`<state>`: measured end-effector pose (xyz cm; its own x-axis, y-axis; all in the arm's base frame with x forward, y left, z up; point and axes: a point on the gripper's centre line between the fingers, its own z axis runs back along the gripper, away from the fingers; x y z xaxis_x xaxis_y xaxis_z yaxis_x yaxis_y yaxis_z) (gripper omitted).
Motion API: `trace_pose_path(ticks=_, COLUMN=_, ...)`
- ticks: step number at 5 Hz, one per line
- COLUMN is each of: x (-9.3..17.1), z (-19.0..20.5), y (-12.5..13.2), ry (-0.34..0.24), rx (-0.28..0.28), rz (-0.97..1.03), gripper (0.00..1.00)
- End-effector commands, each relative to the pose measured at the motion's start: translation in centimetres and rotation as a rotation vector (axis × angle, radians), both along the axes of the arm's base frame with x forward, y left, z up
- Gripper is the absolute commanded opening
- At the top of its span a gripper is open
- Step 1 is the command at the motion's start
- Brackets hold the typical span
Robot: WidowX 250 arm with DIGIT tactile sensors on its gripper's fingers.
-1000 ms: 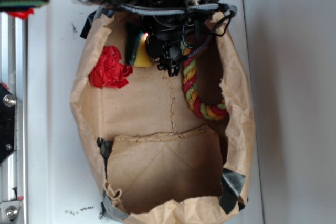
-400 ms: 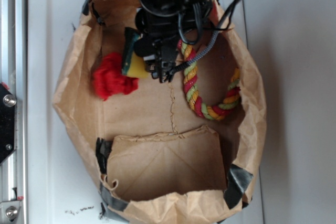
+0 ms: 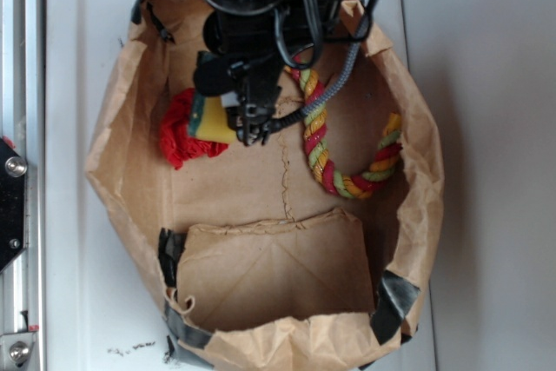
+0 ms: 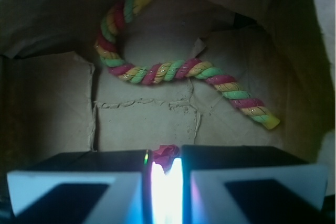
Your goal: Grab the green sponge.
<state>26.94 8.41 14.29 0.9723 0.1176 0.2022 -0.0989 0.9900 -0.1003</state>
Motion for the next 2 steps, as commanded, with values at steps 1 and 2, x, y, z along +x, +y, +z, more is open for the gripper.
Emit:
trace_pose_path(ticks=1, x=-1.60, z=3.86, y=2.07, ry=-0.123, rx=0.024, rz=0.030, gripper=0.00)
trace_pose_path(ticks=2, x=-1.42, z=2.94, y=2.46, ry=-0.098, rx=0.050, rz=0.037, gripper=0.00)
